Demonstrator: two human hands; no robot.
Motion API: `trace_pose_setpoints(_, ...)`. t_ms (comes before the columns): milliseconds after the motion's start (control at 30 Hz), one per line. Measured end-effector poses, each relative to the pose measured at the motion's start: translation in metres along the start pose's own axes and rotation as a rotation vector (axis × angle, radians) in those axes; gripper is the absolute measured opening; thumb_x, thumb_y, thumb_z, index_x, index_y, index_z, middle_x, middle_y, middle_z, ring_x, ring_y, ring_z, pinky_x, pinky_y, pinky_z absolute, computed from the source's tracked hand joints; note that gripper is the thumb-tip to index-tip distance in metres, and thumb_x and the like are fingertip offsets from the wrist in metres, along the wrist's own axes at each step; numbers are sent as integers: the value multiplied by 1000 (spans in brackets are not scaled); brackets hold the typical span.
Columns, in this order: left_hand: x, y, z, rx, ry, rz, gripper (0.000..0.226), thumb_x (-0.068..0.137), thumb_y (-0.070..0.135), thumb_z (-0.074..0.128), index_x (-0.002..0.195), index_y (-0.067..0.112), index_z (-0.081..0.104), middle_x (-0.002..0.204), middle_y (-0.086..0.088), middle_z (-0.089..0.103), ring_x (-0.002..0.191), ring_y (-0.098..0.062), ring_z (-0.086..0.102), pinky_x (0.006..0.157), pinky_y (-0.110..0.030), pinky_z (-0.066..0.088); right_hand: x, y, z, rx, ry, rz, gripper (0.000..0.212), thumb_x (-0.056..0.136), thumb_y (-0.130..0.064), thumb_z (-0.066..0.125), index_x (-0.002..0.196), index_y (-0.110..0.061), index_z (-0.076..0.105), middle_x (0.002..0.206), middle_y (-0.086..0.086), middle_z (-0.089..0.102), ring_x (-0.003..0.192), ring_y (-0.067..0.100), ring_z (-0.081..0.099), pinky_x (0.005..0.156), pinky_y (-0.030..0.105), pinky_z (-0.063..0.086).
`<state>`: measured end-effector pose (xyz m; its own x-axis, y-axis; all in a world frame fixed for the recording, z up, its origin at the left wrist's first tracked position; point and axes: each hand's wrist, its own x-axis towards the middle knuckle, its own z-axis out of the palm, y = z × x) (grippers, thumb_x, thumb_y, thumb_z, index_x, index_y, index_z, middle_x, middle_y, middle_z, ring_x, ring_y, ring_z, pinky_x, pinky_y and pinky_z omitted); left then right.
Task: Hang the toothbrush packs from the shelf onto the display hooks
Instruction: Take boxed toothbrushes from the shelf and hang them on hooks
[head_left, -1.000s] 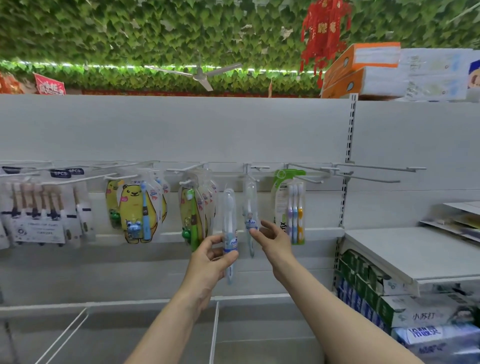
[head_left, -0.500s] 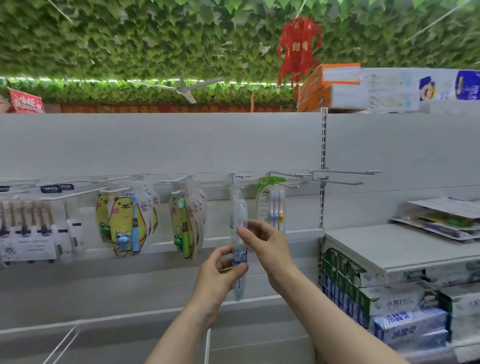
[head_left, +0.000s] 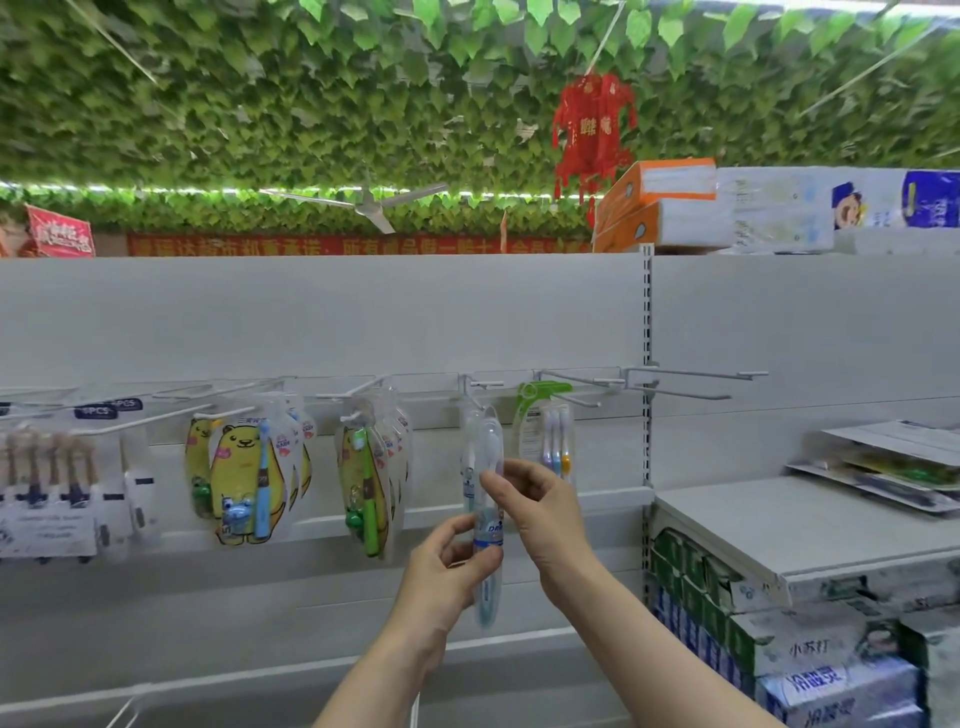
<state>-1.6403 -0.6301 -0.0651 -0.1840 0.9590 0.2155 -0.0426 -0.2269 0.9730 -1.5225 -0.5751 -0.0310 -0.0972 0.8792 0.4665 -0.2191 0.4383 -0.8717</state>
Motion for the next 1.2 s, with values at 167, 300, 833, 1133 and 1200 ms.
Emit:
trace_pose_setpoints(167, 4, 1, 2, -24, -4, 11, 35, 87, 6, 72, 114, 26, 64, 93, 0, 77, 101, -24, 71, 96, -47, 54, 6, -3, -1, -11, -6, -21, 28, 83, -23, 80, 108, -15, 72, 100, 3, 74, 96, 14, 70, 79, 22, 57)
trace_pose_setpoints(300, 7, -1, 2, -42, -2, -4, 35, 87, 6, 71, 115, 26, 63, 94, -2, 77, 102, -23, 70, 95, -45, 54, 10, -2, 1, -34, -15, -6, 29, 82, -25, 80, 108, -17, 71, 101, 1, 74, 96, 12, 69, 81, 23, 57)
trace_pose_setpoints(833, 45, -22, 8, 2, 77, -77, 29, 89, 11, 71, 111, 28, 61, 105, -8, 71, 103, -25, 66, 93, -48, 56, 52, 20, 2, -70, -32, 60, 32, 84, -28, 79, 111, -15, 70, 100, 2, 74, 97, 14, 70, 73, 17, 52)
trace_pose_setpoints(1133, 91, -35, -2, 103, 138, -67, 32, 90, 14, 71, 119, 25, 64, 103, -5, 71, 103, -24, 65, 97, -48, 54, 90, 43, 9, -93, -44, 55, 32, 83, -20, 81, 111, -11, 68, 95, 2, 70, 86, 7, 65, 71, 12, 53)
trace_pose_setpoints(1200, 96, -35, -5, 107, 144, -64, 30, 89, 14, 71, 115, 28, 65, 103, -4, 71, 103, -23, 65, 97, -47, 53, 95, 47, 10, -95, -53, 57, 31, 82, -21, 82, 109, -13, 68, 95, 2, 71, 87, 9, 66, 70, 13, 53)
